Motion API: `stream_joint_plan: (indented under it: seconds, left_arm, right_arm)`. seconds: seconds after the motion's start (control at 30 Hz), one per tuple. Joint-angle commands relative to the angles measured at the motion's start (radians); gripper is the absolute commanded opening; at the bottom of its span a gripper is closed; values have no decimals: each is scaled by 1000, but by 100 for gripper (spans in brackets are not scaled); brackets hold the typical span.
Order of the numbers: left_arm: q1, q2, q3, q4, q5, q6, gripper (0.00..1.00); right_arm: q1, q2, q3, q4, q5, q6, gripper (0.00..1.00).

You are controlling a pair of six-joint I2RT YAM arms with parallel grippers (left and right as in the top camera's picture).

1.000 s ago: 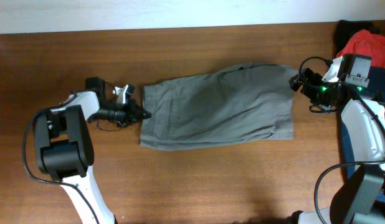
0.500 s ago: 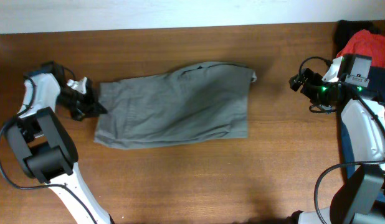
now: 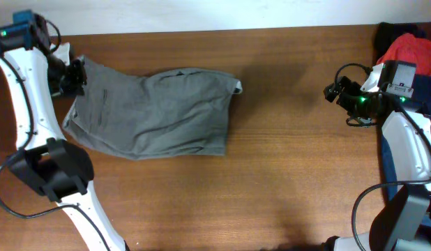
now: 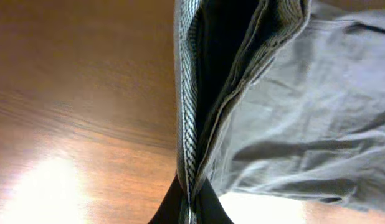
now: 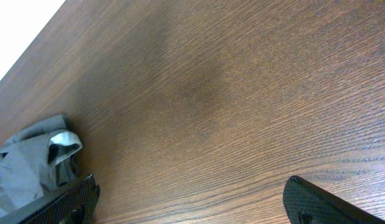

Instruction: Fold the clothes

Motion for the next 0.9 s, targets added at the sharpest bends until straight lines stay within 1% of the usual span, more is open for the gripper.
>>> stream_joint_plan:
  seconds: [0.0,0.17,0.2,0.33,0.43,0.53,0.67,0.77,0.87]
  left_arm:
    - [-46,-5,67,-13,-61,3,0]
    - [-134,-4,69,-13,-63,-1,0]
    - [-156,-4,69,-12,-66,-23,0]
    - [-216,-4,72,-3,-73,-49,0]
    - [-251,-4,72,-3,-76,-49,0]
    - [-271,-4,82,-5,-111,-58,0]
    - [-275,-5,152,-22,-126,-80,0]
    - [-288,-5,248,-61,-125,-86,0]
    - [-320,-4,259,-58,-126,-86,1]
  right_arm:
    - [-3,-4,1,0,-5,-3,99]
    - [-3,-4,1,0,-5,-3,99]
    - [-3,-4,1,0,-5,-3,99]
    - [-3,-4,1,-1,-5,-3,99]
    - [-3,-4,1,0,-5,-3,99]
    - [-3,-4,1,0,-5,-3,99]
    - [-3,-4,1,0,-5,-3,99]
    - [-3,-4,1,0,-5,-3,99]
    - [-3,-4,1,0,-5,-3,99]
